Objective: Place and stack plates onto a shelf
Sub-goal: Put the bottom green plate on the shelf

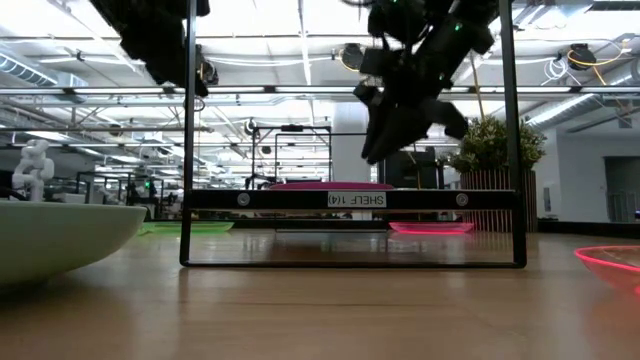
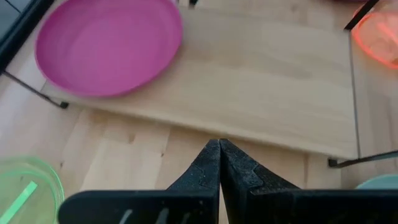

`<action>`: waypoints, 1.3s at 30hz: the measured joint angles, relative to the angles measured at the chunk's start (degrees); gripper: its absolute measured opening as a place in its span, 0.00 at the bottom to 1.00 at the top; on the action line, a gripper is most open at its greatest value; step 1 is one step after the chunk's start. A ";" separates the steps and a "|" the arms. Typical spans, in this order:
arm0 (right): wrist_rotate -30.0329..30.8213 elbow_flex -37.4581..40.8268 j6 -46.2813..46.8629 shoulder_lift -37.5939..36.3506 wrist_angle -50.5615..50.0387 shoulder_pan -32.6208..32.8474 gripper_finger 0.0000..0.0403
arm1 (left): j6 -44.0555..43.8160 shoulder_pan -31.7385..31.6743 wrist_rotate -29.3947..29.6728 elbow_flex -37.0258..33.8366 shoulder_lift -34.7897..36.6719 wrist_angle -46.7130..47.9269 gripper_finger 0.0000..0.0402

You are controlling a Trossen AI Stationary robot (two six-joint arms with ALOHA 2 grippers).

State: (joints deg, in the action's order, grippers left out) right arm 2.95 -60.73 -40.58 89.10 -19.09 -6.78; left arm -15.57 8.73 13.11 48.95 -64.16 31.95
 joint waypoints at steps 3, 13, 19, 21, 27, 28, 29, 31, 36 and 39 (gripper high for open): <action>0.12 0.00 3.63 -2.52 -0.18 1.39 0.18 | -0.04 -0.01 0.00 -1.25 0.00 0.07 0.01; 0.32 -0.04 22.32 -12.30 -6.72 6.37 0.18 | -6.69 -0.02 3.61 -4.88 0.00 2.53 0.01; 1.10 -0.02 28.18 -17.71 -9.10 9.23 0.18 | -18.81 -0.06 4.13 -6.77 0.00 7.65 0.03; 3.75 0.47 29.16 -19.33 -8.60 10.41 0.18 | -22.90 -0.06 5.00 -8.02 0.00 9.44 0.06; 9.31 3.90 29.32 -23.47 -8.17 12.31 0.18 | -30.44 -0.55 5.61 -11.06 0.00 13.67 0.07; 9.33 4.56 29.38 -24.17 -7.84 12.39 0.18 | -31.82 -0.62 5.66 -11.54 0.00 13.70 0.07; 9.30 5.28 29.36 -24.88 -7.32 12.47 0.18 | -33.13 -0.65 5.65 -11.99 0.00 13.81 0.07; 9.31 6.58 29.12 -26.02 -6.28 12.52 0.18 | -35.30 -0.65 5.64 -12.72 0.00 14.04 0.08; 9.37 7.26 27.60 -27.78 -4.39 12.52 0.18 | -39.87 -1.11 5.35 -13.77 -0.02 14.00 0.08; 9.40 7.26 26.40 -27.85 -2.75 12.52 0.18 | -40.19 -0.99 4.10 -13.79 -0.31 13.28 0.08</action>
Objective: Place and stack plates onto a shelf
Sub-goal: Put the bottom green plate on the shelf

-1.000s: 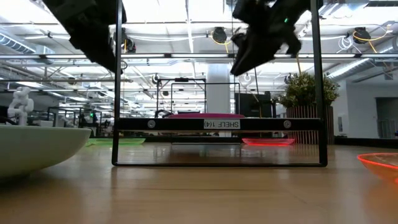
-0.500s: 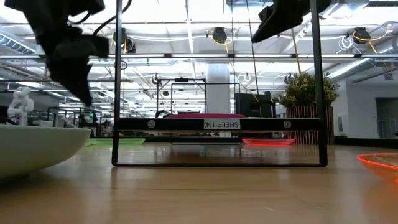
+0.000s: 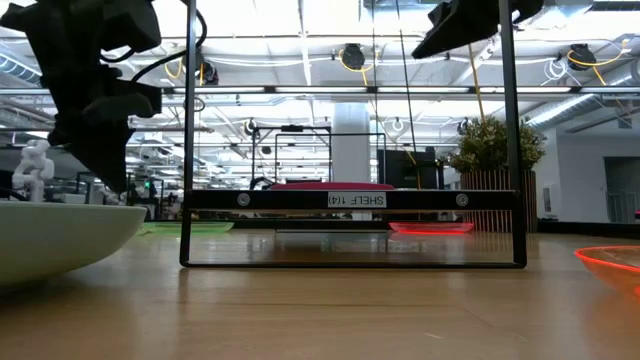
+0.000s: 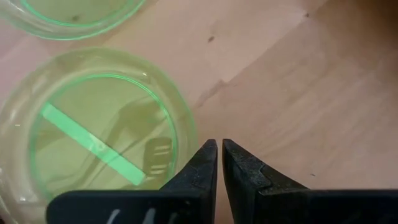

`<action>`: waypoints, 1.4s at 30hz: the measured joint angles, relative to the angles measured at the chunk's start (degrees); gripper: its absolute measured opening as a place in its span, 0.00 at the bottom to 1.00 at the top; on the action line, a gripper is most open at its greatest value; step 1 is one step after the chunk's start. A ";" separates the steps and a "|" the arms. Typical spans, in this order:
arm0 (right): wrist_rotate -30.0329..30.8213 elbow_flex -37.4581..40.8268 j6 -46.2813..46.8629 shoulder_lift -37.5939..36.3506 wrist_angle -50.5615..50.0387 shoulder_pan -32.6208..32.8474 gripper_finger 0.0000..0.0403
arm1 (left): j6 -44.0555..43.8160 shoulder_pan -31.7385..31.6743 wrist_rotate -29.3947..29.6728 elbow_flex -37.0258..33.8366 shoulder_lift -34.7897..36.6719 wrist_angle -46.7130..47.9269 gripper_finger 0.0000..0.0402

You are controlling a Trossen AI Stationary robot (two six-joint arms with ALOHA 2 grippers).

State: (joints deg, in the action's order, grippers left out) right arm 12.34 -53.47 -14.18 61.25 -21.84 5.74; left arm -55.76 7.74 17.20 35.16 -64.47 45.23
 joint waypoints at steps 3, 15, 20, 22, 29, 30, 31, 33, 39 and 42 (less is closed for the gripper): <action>-0.03 0.00 -1.53 0.00 1.77 0.00 0.18 | 0.04 0.40 -0.27 0.00 -1.27 -1.97 0.08; 0.26 0.02 -5.11 0.05 4.16 -0.02 0.18 | -0.99 0.53 -0.62 0.02 -9.76 -4.26 0.30; 1.48 0.02 -6.76 0.05 5.87 -0.31 0.18 | -1.80 0.15 0.98 0.02 -10.58 -4.48 0.38; 1.44 0.02 -7.21 0.05 6.61 -0.49 0.18 | -1.81 -0.27 1.48 0.03 -10.54 -4.96 0.39; 1.40 0.02 -7.73 0.05 7.01 -0.48 0.18 | -3.47 -0.58 2.20 0.04 -10.55 -3.44 0.40; 1.38 0.02 -7.73 0.05 7.01 -0.48 0.18 | -3.54 -0.58 2.22 0.04 -10.57 -3.34 0.40; 1.37 0.02 -7.73 0.05 7.01 -0.48 0.18 | -3.73 -0.58 2.22 0.04 -10.57 -2.97 0.40; 1.37 0.02 -7.68 0.05 7.02 -0.48 0.18 | -3.96 -0.58 2.30 0.04 -10.59 -1.99 0.40; 1.35 0.02 -7.60 0.05 7.01 -0.48 0.18 | -3.25 -0.58 2.39 0.04 -13.38 -1.79 0.40; 1.18 0.02 -7.59 0.05 7.01 -0.48 0.18 | -3.05 -0.58 2.37 0.04 -15.64 -1.76 0.40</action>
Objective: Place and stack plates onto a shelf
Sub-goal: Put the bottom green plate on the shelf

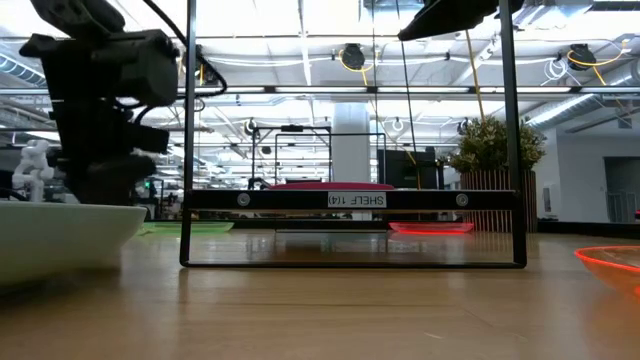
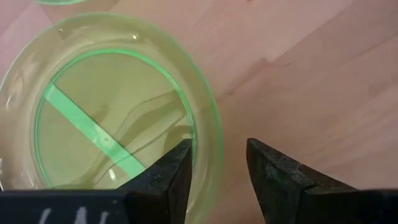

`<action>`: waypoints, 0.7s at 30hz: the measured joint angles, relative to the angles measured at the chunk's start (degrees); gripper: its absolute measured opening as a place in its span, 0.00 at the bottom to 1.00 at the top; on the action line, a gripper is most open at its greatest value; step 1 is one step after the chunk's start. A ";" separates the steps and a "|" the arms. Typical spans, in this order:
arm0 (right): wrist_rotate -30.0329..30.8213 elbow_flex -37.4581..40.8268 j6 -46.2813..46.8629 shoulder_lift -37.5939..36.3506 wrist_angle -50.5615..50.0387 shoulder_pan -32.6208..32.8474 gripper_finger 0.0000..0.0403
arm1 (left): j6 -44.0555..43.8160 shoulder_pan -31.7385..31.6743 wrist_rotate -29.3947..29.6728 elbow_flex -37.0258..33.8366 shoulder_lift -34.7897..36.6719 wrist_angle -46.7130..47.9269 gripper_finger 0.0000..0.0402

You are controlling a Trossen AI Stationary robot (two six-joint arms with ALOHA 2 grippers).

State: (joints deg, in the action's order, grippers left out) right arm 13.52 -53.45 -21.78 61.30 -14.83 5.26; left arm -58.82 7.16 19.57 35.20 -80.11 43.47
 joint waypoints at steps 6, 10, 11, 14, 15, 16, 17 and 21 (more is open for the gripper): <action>-0.05 0.00 -0.13 0.00 0.00 0.00 0.18 | 2.30 -0.08 0.07 0.17 -2.43 -0.08 0.40; -0.05 0.00 -0.64 0.00 0.00 0.00 0.18 | 3.06 -0.53 -0.02 0.15 -2.41 -0.10 0.39; -0.05 0.00 -0.87 0.00 0.00 0.00 0.18 | 3.28 -0.60 -0.05 0.15 -2.41 -0.10 0.39; -0.05 0.00 -1.44 0.00 0.00 0.00 0.18 | 4.04 -0.61 -0.31 0.15 -2.41 -0.28 0.34; -0.05 0.00 -1.45 0.00 0.00 0.00 0.18 | 4.34 -0.61 -0.36 0.13 -2.41 -0.25 0.31; -0.05 0.00 -1.45 0.00 0.00 0.00 0.18 | 4.55 -0.61 -0.48 0.13 -2.41 -0.29 0.28; -0.05 0.00 -1.45 0.00 0.00 0.00 0.18 | 4.56 -0.61 -0.52 0.13 -2.43 -0.33 0.26; -0.06 0.00 -1.38 0.00 0.00 0.00 0.18 | 4.99 -0.66 -0.30 0.04 -2.46 -0.22 0.19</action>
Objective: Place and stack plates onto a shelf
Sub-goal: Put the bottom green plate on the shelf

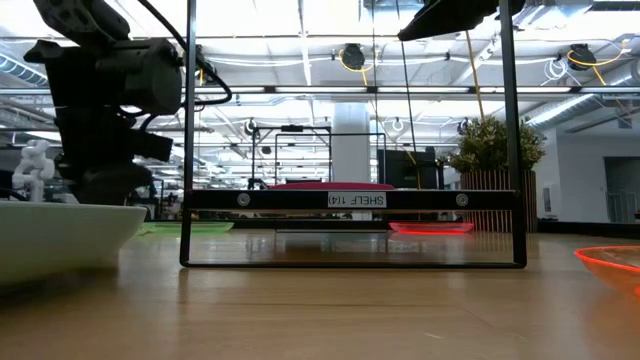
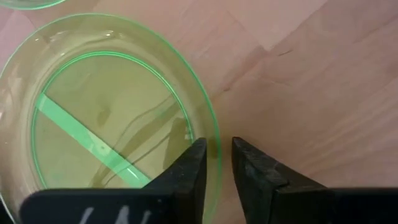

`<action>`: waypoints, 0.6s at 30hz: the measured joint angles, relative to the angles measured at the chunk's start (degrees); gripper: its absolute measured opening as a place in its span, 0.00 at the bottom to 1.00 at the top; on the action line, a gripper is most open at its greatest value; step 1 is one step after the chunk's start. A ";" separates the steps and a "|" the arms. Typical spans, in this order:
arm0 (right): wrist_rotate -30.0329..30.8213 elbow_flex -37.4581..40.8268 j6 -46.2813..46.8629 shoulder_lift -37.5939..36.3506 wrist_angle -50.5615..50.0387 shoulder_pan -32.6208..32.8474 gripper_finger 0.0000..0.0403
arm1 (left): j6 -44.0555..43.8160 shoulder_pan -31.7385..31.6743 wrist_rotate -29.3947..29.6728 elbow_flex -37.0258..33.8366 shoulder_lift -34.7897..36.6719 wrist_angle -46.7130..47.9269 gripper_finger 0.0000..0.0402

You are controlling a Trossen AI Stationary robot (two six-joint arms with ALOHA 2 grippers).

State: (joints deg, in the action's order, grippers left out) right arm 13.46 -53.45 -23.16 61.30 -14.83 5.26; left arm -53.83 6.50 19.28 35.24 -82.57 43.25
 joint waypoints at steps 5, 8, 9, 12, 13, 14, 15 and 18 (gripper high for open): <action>-0.01 0.00 0.02 0.00 0.00 0.00 0.18 | 0.94 0.00 0.31 -0.06 -0.04 0.27 0.15; -0.01 0.00 0.04 0.00 0.00 0.00 0.18 | 1.87 -0.02 0.47 -0.07 -0.08 0.47 0.10; -0.01 0.00 0.04 0.00 0.00 0.00 0.18 | 2.19 -0.02 0.55 -0.09 -0.08 0.57 0.07; -0.01 0.00 0.03 0.00 0.00 0.00 0.18 | 2.48 -0.02 0.60 -0.09 -0.06 0.56 0.02; -0.01 0.00 0.04 0.00 0.00 0.00 0.18 | 2.53 -0.02 0.60 -0.09 -0.06 0.56 0.02; -0.01 0.00 0.02 0.00 0.00 0.00 0.18 | 2.65 -0.02 0.59 -0.09 -0.06 0.55 0.02; -0.01 0.00 0.05 0.00 0.00 0.00 0.18 | 2.75 -0.02 0.60 -0.09 -0.06 0.54 0.02; -0.01 0.00 0.13 0.00 0.00 0.00 0.18 | 2.91 -0.02 0.60 -0.09 -0.06 0.54 0.02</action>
State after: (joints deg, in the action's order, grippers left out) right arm 13.45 -53.45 -23.03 61.30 -14.83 5.26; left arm -50.92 6.48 19.88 35.16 -82.63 43.79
